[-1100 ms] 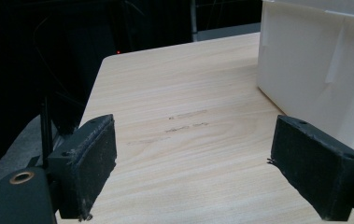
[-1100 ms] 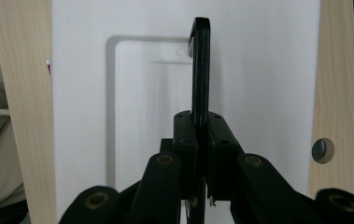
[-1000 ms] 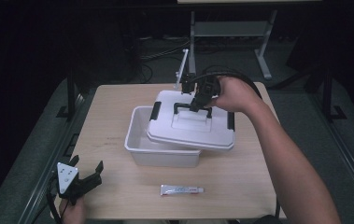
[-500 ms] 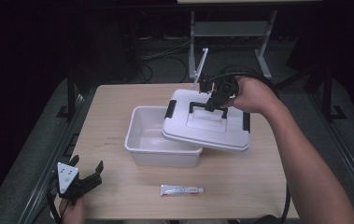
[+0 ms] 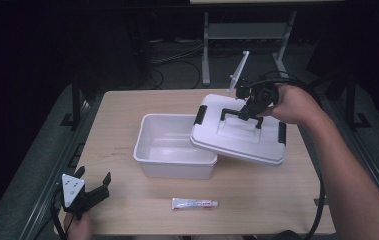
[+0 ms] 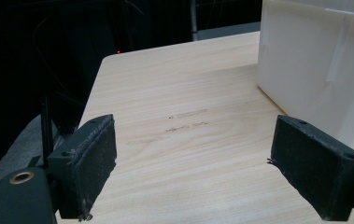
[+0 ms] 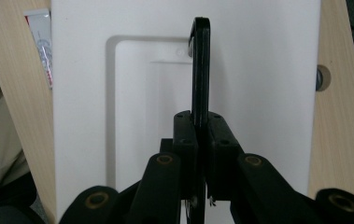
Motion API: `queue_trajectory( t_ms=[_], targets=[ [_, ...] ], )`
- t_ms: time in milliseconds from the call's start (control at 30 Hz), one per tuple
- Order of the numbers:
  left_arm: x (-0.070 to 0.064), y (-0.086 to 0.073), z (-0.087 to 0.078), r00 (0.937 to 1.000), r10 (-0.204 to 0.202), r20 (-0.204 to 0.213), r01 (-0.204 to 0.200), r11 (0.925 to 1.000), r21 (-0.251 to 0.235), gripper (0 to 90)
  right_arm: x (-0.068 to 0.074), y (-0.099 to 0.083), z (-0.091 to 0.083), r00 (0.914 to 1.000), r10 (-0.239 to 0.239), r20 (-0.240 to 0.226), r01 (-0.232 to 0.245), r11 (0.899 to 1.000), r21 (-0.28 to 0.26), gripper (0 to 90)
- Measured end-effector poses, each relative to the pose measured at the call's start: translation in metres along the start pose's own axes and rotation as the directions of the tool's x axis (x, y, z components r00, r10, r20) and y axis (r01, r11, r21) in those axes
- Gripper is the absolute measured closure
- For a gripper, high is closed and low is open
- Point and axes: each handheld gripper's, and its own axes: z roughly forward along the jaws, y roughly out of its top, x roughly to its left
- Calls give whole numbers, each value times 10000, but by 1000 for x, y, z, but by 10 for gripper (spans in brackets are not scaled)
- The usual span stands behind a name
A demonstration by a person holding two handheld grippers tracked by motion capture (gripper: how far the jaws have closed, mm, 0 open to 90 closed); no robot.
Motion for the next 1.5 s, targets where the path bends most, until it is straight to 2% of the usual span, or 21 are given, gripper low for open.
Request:
queue_trajectory(
  t_ms=[33,133,167,500,733,1033,1333,1367,1500],
  targets=[
    [-1,0,0,10000,16,8,-16,10000,-9,135,-1,-9,-2,9998,189,18,-189,9998,41,839],
    [-1,0,1,10000,10,-6,-10,10000,-44,136,-2,-17,-3,9995,294,66,-294,9996,48,839],
    [-1,0,0,10000,8,-3,-9,10000,-42,136,-3,-26,-5,9991,408,74,-408,9992,40,839],
    [-1,0,0,10000,-30,-2,30,10000,-31,135,-5,-70,-4,9943,1062,65,-1062,9943,3,839],
    [-2,0,1,10000,56,-17,-56,10000,25,136,-6,-100,0,9869,1612,48,-1612,9869,72,839],
    [-2,0,1,10000,82,-9,-82,10000,19,136,-3,-127,31,9806,1948,-220,-1939,9803,387,839],
    [-2,0,1,10000,94,-34,-94,10000,26,135,0,-144,68,9745,2169,-575,-2144,9756,464,839],
    [-2,0,1,10000,94,-34,-94,10000,26,135,0,-144,68,9745,2169,-575,-2144,9756,464,839],
    [-2,0,1,9999,125,-40,-125,9999,15,135,3,-149,89,9721,2217,-760,-2178,9744,559,839]
  ],
)
